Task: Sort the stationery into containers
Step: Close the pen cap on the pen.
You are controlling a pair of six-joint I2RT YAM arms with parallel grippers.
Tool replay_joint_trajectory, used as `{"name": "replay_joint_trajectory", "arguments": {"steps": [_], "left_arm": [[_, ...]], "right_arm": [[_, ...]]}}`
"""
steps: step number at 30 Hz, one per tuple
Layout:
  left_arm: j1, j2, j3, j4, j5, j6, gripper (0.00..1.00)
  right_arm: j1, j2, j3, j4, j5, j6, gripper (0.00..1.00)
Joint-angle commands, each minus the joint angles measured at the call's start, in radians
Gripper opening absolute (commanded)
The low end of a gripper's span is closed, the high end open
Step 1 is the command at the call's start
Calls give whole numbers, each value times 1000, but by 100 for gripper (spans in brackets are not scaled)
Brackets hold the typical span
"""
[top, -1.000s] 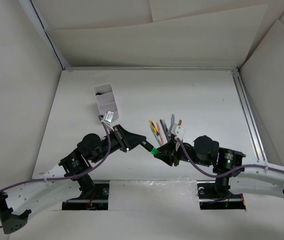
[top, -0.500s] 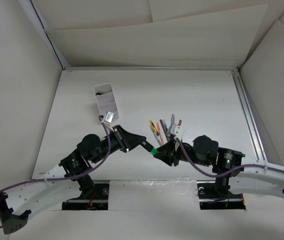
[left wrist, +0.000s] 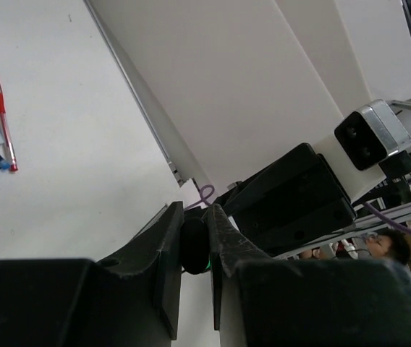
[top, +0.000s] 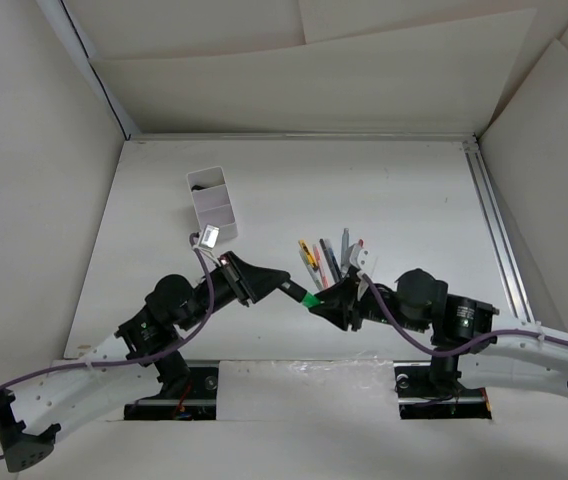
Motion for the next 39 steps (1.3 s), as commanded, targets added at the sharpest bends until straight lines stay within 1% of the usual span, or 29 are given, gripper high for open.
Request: {"name": "replay_joint_trajectory", "arguments": {"steps": [1, 6, 11, 13, 16, 24, 34, 39], "left_arm": [[-1, 14, -10, 15, 58, -17, 0], [-1, 34, -19, 38, 79, -40, 0], [-1, 54, -5, -15, 79, -51, 0], [-1, 54, 19, -63, 68, -51, 0], [-1, 65, 30, -103, 58, -72, 0], [-1, 106, 48, -140, 67, -106, 0], [-1, 126, -33, 18, 113, -126, 0], [-1, 106, -65, 75, 124, -104, 0]], "right_arm": [[6, -13, 96, 114, 21, -26, 24], [6, 34, 131, 125, 21, -46, 24], [6, 80, 169, 125, 11, -64, 24], [6, 94, 179, 101, 44, -77, 23], [6, 105, 189, 101, 54, -95, 23], [6, 154, 231, 127, 130, -127, 23], [6, 206, 303, 199, 150, -147, 21], [6, 206, 340, 199, 186, -138, 21]]}}
